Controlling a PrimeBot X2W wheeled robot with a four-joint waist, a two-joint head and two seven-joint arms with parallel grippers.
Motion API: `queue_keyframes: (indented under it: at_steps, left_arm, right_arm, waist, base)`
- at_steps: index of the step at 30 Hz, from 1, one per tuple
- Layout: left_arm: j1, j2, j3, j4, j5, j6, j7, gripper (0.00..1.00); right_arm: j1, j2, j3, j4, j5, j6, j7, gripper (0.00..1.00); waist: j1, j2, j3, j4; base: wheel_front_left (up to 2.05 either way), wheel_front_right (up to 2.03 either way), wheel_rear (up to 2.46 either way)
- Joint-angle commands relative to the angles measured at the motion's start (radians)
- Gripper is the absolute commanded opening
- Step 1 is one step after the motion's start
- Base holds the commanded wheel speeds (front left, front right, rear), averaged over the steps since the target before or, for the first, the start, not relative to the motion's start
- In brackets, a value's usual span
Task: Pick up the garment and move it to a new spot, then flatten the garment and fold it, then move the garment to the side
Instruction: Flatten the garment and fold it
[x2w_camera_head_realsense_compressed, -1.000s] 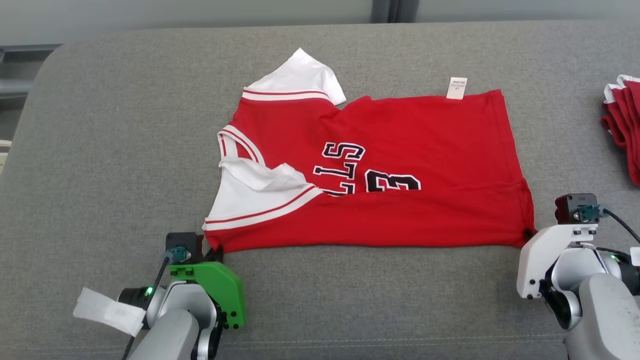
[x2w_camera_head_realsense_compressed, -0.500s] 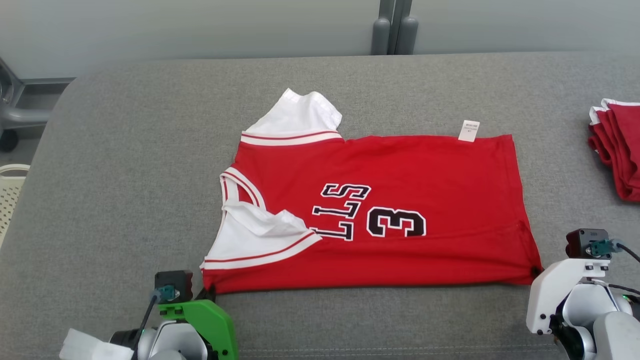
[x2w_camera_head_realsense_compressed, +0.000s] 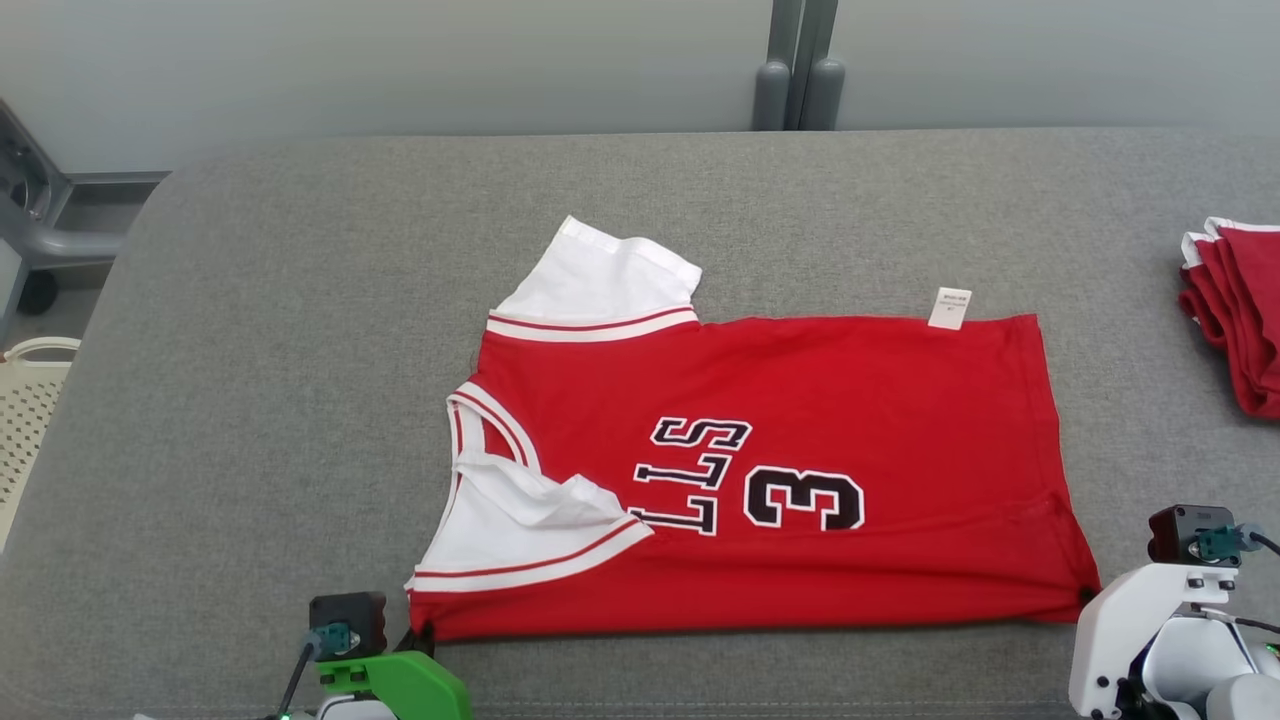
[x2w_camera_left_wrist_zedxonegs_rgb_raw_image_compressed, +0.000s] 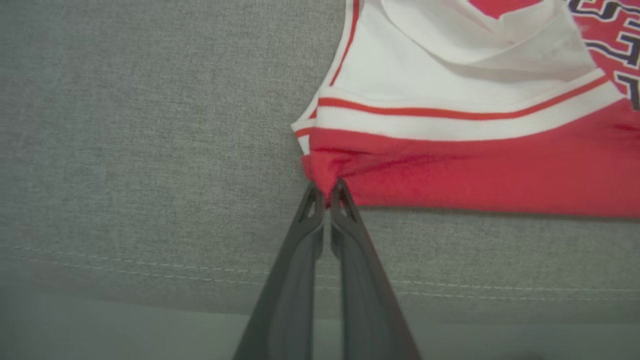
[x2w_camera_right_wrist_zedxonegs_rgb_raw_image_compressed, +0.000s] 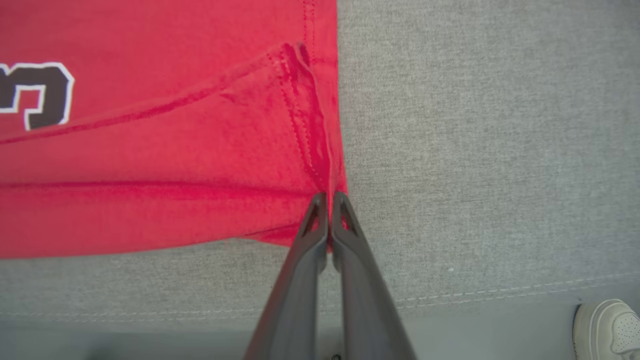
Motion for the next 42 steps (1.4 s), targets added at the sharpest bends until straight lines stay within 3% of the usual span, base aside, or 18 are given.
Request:
queue_keyframes:
  at_steps: [1,4,5,6,7,14,20,26,35,42]
  left_arm:
    - [0.018,0.014,0.004,0.001,0.003,0.005,-0.005,0.32]
    - [0.022,0.015,0.005,0.003,-0.004,0.0,-0.01,0.49]
    - [0.023,0.015,0.005,0.006,-0.006,-0.001,-0.013,0.98]
    - [0.024,0.014,0.006,0.008,-0.008,-0.001,-0.017,1.0]
    - [0.024,0.013,0.006,0.011,-0.01,-0.001,-0.017,1.0]
    - [0.044,-0.012,0.021,0.026,-0.03,0.002,-0.068,1.0]
    - [0.072,-0.024,0.065,-0.001,-0.029,-0.014,-0.241,1.0]
    - [0.091,-0.046,0.111,-0.045,-0.029,-0.04,-0.411,1.0]
    - [0.095,-0.06,0.17,-0.108,0.018,-0.086,-0.449,1.0]
    - [0.062,-0.031,0.199,-0.126,0.057,-0.181,-0.448,1.0]
  right_arm:
    - [0.018,-0.005,-0.009,-0.006,-0.013,-0.003,0.003,0.0]
    - [0.036,0.003,0.001,-0.01,-0.001,-0.003,0.02,0.0]
    - [0.041,0.005,0.007,-0.013,0.004,-0.003,0.025,0.15]
    - [0.046,0.008,0.012,-0.016,0.009,-0.003,0.029,0.7]
    - [0.05,0.009,0.013,-0.021,0.014,-0.003,0.028,1.0]
    - [0.061,0.018,0.017,-0.047,0.008,-0.002,-0.062,1.0]
    - [0.065,0.025,-0.004,-0.061,0.047,-0.002,-0.21,1.0]
    - [0.037,0.029,0.015,-0.039,0.157,-0.002,-0.392,1.0]
    - [0.006,0.029,0.138,0.016,0.242,-0.002,-0.578,1.0]
    - [-0.018,0.03,0.245,0.037,0.249,-0.002,-0.669,1.0]
  waist:
    - [0.0,-0.0001,-0.002,0.003]
    - [0.0,-0.0001,-0.007,0.003]
    - [0.0,-0.0001,-0.008,0.002]
    - [0.0,-0.0001,-0.01,0.001]
    - [0.0,-0.0001,-0.012,0.0]
    - [0.0,-0.0001,-0.043,0.001]
    - [0.0,-0.0001,-0.082,0.019]
    - [0.0,-0.0001,-0.118,0.032]
    - [0.0,-0.0001,-0.15,0.044]
    - [0.0,-0.0001,-0.158,0.052]
  base:
    - [0.0,0.0,0.0]
    - [0.0,0.0,0.0]
    - [0.0,0.0,0.0]
    - [0.0,0.0,0.0]
    - [0.0,0.0,0.0]
    - [0.0,0.0,0.0]
    - [0.0,0.0,0.0]
    - [0.0,0.0,0.0]
    - [0.0,0.0,0.0]
    - [0.0,0.0,0.0]
